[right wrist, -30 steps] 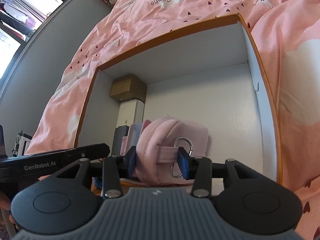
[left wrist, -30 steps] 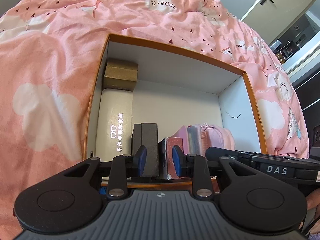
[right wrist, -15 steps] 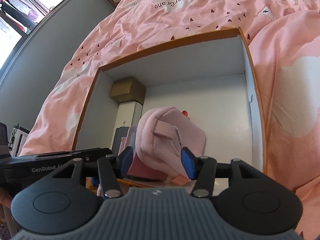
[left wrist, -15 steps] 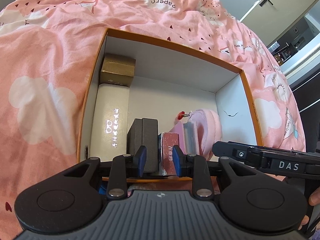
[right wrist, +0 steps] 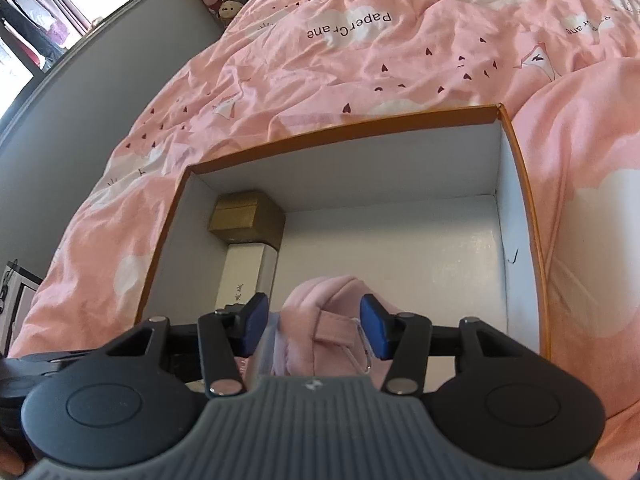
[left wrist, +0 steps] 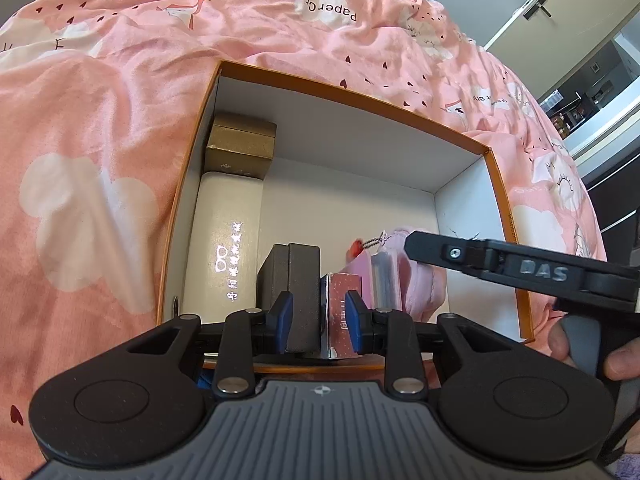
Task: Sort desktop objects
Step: 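Lower the card wallet and pink pouch into the shoebox with the left and right grippers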
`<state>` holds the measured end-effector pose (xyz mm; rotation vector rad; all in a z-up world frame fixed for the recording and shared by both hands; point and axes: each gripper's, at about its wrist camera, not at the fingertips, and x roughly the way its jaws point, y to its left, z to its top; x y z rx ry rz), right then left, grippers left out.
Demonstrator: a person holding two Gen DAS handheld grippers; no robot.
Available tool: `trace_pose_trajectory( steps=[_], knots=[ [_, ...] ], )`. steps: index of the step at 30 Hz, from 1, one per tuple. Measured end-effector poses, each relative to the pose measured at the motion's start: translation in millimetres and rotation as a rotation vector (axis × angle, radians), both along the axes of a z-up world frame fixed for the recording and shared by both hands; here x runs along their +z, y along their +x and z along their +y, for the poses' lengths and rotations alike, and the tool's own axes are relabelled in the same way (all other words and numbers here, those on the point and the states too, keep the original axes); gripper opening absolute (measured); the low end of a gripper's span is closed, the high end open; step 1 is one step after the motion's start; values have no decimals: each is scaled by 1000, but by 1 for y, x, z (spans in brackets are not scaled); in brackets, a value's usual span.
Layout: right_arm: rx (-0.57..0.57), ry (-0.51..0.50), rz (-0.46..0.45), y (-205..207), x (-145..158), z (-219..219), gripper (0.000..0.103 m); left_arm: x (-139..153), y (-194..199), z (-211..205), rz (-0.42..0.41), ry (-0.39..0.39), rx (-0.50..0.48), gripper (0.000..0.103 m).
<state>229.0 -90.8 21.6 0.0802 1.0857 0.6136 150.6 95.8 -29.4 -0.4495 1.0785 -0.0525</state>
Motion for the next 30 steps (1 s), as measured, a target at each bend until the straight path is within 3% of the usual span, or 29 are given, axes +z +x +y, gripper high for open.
trace_pose_trajectory(
  steps=[8,14,22,30],
  knots=[
    [52,82,67,-23,1,-19,35,-4,0,1,3,-8,-3,32],
    [41,127,119,-18,-9,-25,33,-6,-1,-1,5,-10,-4,32],
    [39,109,87,-21,-3,-27,40,-5,-1,-2,0,-7,-5,32],
    [1,6,-57,-37,4,-21,48,-2,-4,-3,-16,-1,-5,32]
  ],
)
